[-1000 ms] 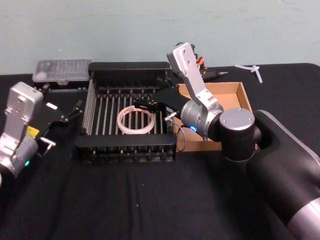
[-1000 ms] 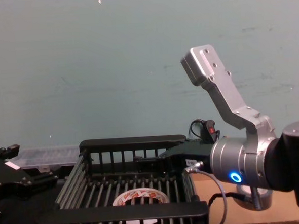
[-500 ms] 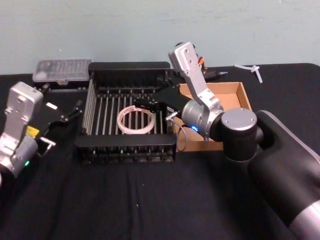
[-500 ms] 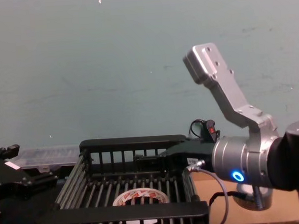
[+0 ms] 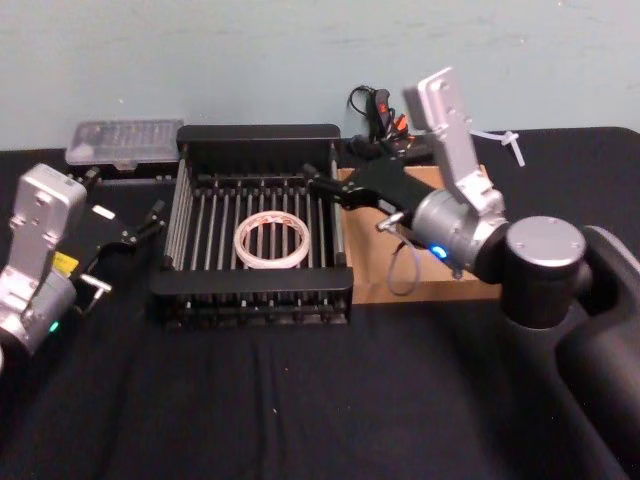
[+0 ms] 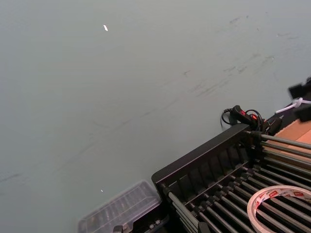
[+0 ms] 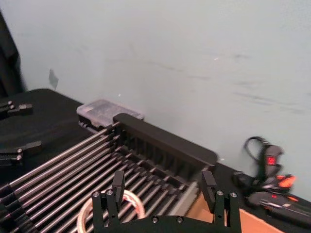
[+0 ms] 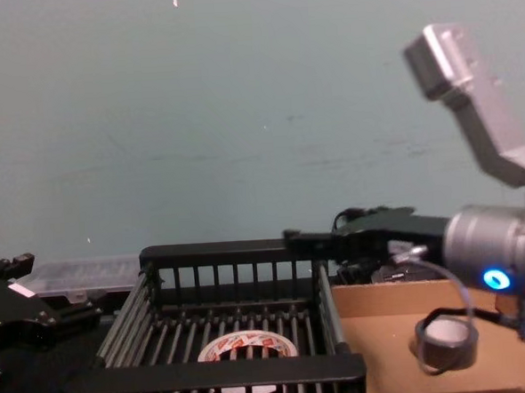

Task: Pick up the white tape and place it into the black box , Pick up the silver tape and place it into the brown box.

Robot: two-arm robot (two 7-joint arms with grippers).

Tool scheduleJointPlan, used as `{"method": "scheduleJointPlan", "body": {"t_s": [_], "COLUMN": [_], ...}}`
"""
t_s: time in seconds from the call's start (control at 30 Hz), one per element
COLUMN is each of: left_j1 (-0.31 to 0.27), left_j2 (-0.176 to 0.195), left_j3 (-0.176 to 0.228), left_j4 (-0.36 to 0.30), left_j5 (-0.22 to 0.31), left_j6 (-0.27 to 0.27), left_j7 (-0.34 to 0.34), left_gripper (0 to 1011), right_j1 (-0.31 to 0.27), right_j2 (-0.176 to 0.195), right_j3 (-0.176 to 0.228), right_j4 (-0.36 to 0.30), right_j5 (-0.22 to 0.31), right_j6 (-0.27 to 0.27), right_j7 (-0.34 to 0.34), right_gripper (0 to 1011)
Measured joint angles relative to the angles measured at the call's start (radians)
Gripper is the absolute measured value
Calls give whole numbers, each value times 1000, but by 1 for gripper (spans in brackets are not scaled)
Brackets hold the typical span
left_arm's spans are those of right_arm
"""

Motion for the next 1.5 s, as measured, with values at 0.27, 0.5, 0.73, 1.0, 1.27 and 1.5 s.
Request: {"method": "scheduleJointPlan", "body": {"t_s": [0.27, 0.5, 0.73, 1.0, 1.27, 1.5], "left_j1": [0, 0, 0, 0, 0, 0], "left_j2": [0, 0, 0, 0, 0, 0], "left_j3": [0, 0, 0, 0, 0, 0], "left_j4": [0, 0, 0, 0, 0, 0], "left_j5": [0, 0, 0, 0, 0, 0], "left_j6": [0, 0, 0, 0, 0, 0], "left_j7": [0, 0, 0, 0, 0, 0], "left_gripper": [1001, 1001, 1002, 1001, 1002, 1001], "right_j1": [-85, -144, -184, -213, -223, -225], "right_j2": [58, 82, 96, 98, 87, 82], "right_j3": [77, 141, 183, 205, 211, 213], "right_j4": [-116, -158, -157, -129, -102, -96], "right_j5": [32, 34, 20, -7, -29, -37], "right_j6": [-12, -27, -29, -27, -19, -14], "right_j7": [-29, -84, -113, -121, -122, -122], "right_gripper": [1000, 1000, 1000, 1000, 1000, 1000]}}
